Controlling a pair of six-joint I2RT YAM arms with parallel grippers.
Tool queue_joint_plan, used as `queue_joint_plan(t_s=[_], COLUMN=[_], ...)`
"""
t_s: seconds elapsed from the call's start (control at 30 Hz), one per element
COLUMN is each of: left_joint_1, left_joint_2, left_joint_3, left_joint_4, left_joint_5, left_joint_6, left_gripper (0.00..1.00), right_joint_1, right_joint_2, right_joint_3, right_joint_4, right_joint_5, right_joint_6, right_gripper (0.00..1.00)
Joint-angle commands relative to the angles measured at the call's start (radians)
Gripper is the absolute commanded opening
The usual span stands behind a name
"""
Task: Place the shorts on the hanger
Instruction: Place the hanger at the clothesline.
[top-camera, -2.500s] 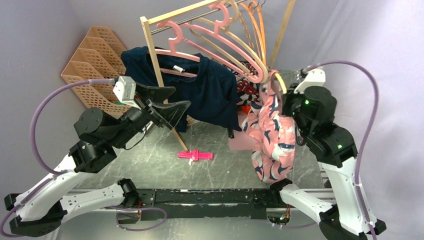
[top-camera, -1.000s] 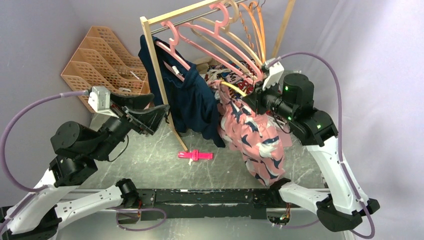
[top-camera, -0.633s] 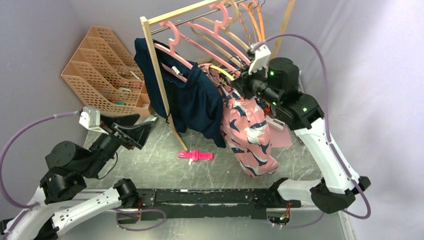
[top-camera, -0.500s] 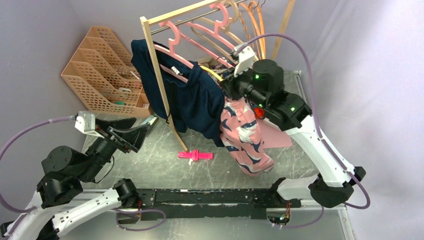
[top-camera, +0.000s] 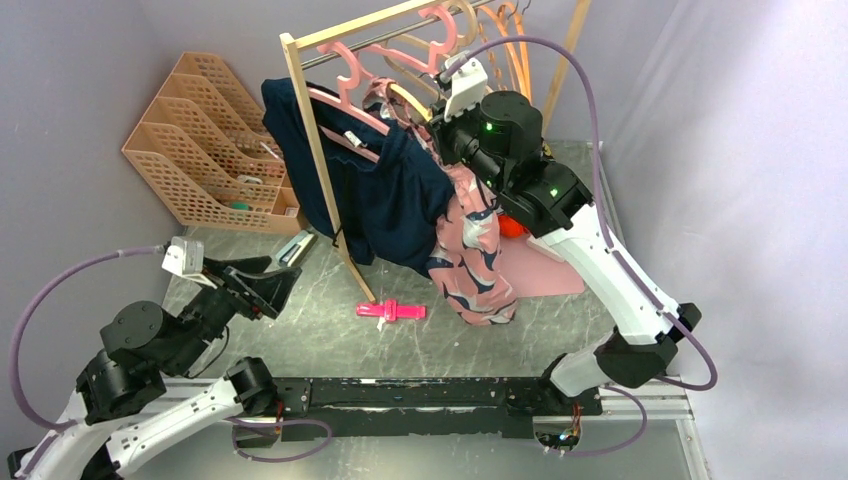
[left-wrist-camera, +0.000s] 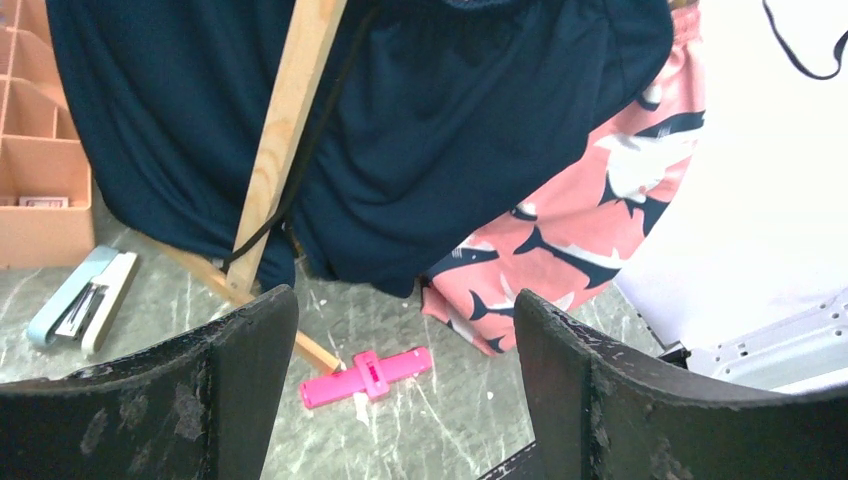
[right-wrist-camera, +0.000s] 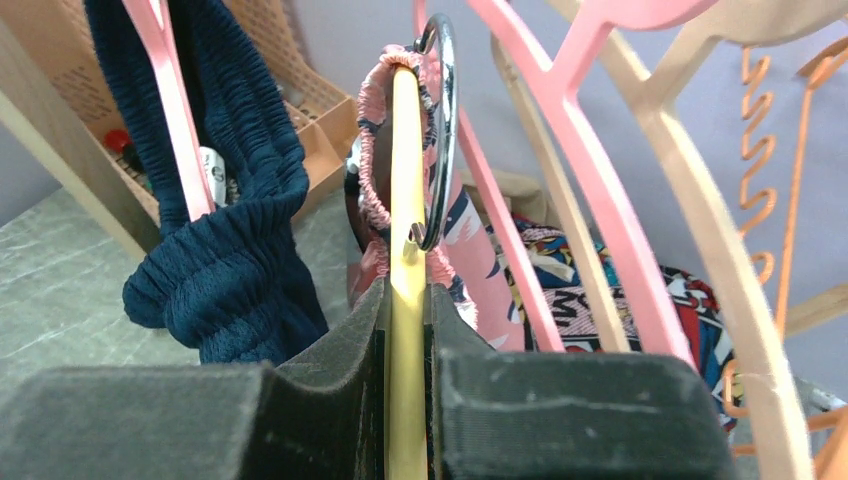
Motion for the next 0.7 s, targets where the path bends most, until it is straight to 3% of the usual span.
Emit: queue_joint_plan(t_s=[0.0, 0.17, 0.33, 0.67], left_joint_1=[0.004, 0.003, 0.004, 0.004], left_joint_2=[-0.040, -0.091, -0.137, -0.225], left_joint_3=[-0.012, -0.039, -0.085, -0.161], left_joint_4=[-0.096, -0.131, -0.127, -0.100], left_joint_5=[-0.056, -0.083, -0.090, -0.102], left_joint_6=[-0.034, -0.055, -0.037, -0.038], left_gripper=[0.83, 0.81, 0.81, 0.82], right_joint_1=[-0.022, -0.066, -0.187, -0.197], right_joint_2=[-0.001, 0.037, 0.023, 0.024], right_joint_3=[0.072, 0.092, 0.056, 0.031], right_joint_4=[0.128, 0.139, 0.194, 0.314], right_joint_5=[0.031, 0.018, -0.156, -0.284], right_joint_6=[-0.052, -0.027, 0.056, 0.088], right_gripper=[0.00, 0.00, 0.00, 0.00])
